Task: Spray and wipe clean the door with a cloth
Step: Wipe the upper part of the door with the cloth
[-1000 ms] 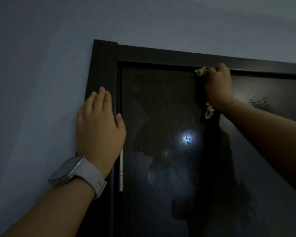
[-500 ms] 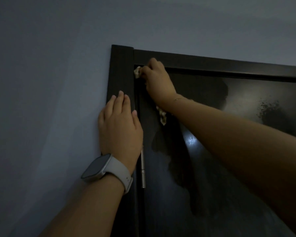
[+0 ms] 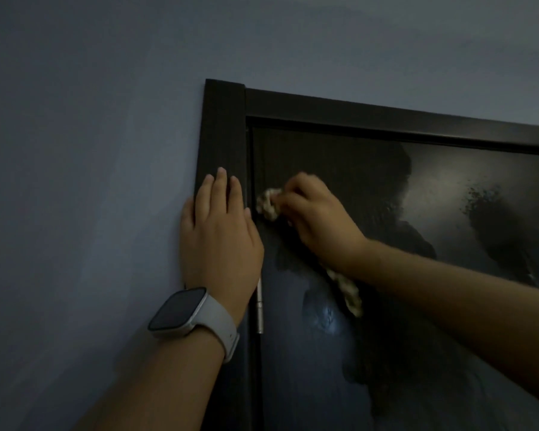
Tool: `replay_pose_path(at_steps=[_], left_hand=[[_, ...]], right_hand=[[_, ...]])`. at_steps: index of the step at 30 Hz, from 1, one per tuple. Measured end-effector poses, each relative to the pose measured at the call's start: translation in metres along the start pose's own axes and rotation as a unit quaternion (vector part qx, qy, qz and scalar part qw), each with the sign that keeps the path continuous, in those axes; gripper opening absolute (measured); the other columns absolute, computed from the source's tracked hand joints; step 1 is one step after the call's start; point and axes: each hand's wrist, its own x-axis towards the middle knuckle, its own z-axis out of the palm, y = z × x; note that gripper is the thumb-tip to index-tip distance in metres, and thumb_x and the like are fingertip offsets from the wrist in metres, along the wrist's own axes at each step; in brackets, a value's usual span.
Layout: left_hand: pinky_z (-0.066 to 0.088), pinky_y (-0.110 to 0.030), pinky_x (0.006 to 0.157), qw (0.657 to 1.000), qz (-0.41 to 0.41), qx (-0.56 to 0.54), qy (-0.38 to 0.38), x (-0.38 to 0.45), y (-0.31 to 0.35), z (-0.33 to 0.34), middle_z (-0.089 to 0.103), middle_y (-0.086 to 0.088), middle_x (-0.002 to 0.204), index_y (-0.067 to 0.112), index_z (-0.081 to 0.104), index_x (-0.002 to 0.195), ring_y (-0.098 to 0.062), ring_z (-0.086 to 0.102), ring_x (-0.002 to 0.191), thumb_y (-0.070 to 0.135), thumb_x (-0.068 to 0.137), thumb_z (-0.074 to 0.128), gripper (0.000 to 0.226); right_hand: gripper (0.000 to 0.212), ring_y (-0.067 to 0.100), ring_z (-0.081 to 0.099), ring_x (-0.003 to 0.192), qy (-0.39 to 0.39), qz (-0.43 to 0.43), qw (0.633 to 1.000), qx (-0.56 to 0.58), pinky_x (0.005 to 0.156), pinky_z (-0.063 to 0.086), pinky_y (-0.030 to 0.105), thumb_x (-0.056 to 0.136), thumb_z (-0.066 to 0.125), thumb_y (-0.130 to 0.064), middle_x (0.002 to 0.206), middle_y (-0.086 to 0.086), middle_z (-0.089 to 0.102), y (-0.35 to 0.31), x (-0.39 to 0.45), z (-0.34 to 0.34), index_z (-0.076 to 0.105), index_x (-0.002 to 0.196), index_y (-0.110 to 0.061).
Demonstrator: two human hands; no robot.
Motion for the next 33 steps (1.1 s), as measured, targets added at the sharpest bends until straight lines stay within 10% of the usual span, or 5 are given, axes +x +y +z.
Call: replay_pose_path(at_steps=[8,20,33], left_hand=[[0.019,-0.045,0.119,0.999,0.013,0.024,-0.027,-0.003,-0.001,-0.002,0.022,-0.008,0.160,0.011,0.026,0.151,-0.024,0.019,0.147,0.026,0.103,0.030,0.051],[0.013,-0.044,0.121,0.998,0.039,0.030,-0.033,-0.086,-0.001,-0.014,0.018,-0.009,0.161,0.010,0.021,0.152,-0.023,0.014,0.149,0.028,0.101,0.022,0.054],[0.011,-0.044,0.121,0.998,0.042,0.036,-0.030,-0.095,-0.002,-0.015,0.017,-0.008,0.161,0.011,0.022,0.152,-0.023,0.014,0.149,0.028,0.101,0.024,0.054]], right_hand=[[0.015,0.019,0.047,0.094,0.068,0.120,0.990,-0.024,0.079,0.035,0.021,0.096,0.053,-0.012,0.107,0.010,0.051,0.009,0.042,0.016,0.066,0.103,-0.007],[0.022,0.020,0.050,0.084,0.029,0.050,0.992,0.113,0.072,0.040,0.025,0.090,0.055,-0.011,0.094,0.011,0.055,-0.107,-0.133,-0.007,0.071,0.103,-0.004],[0.027,0.010,0.044,0.089,0.030,0.118,0.989,0.088,0.074,0.037,0.017,0.093,0.049,-0.023,0.098,0.000,0.047,-0.086,-0.089,-0.008,0.070,0.102,-0.008]])
